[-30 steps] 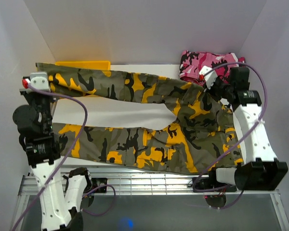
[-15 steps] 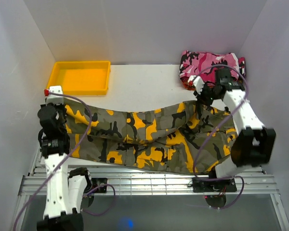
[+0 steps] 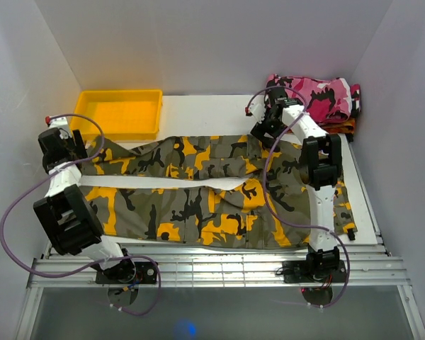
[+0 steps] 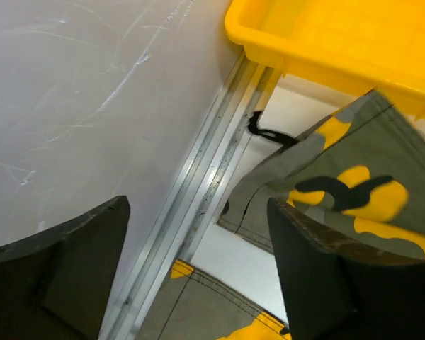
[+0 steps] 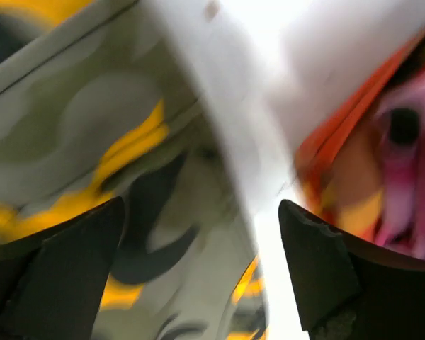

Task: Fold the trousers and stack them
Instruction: Flatten the trousers out

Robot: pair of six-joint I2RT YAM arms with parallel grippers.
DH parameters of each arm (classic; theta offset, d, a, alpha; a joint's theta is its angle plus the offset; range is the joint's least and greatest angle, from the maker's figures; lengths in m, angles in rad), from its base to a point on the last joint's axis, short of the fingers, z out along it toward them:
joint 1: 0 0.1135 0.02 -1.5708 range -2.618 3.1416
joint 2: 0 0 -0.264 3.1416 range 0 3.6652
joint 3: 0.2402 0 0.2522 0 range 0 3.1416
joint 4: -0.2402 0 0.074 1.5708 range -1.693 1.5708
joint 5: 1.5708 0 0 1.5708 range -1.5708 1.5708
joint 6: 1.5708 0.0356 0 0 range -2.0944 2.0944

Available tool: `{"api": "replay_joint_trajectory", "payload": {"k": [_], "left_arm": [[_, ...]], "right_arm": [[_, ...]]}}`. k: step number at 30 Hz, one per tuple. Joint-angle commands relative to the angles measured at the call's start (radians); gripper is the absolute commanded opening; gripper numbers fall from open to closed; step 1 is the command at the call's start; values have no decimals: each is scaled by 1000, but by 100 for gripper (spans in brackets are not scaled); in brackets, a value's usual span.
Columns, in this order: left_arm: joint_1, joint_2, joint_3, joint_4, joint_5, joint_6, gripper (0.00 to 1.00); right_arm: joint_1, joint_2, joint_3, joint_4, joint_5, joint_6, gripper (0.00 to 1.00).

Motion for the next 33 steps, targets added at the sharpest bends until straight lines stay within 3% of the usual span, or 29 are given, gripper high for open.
{"api": "replay_joint_trajectory", "payload": {"k": [1,3,7,11,15,22,28,33], "left_arm": [[15,-82,26,2,125,-4,92],[16,-102,20,-24,206,13,95],[15,-122,35,-100,223,-5,93],[15,-136,-1,-119,373,7,75],[15,0,90,-232,490,36,62],[13,223,161,-291,512,36,44],[15,355,178,-278,449,70,42],[15,358,152,-401,426,131,33]], "right_arm": [[-26,-199,-141,69,86,80,96],[-49,-323,-221,83,10,101,97],[-86,-489,-299,10,-50,94,95],[-109,-569,-397,-104,-67,63,87],[-155,-616,-622,-155,-93,54,81],[-239,-555,-853,-75,-90,60,72],[-354,-430,-832,-20,-27,58,70],[-477,-382,-790,-20,12,35,69]]}}
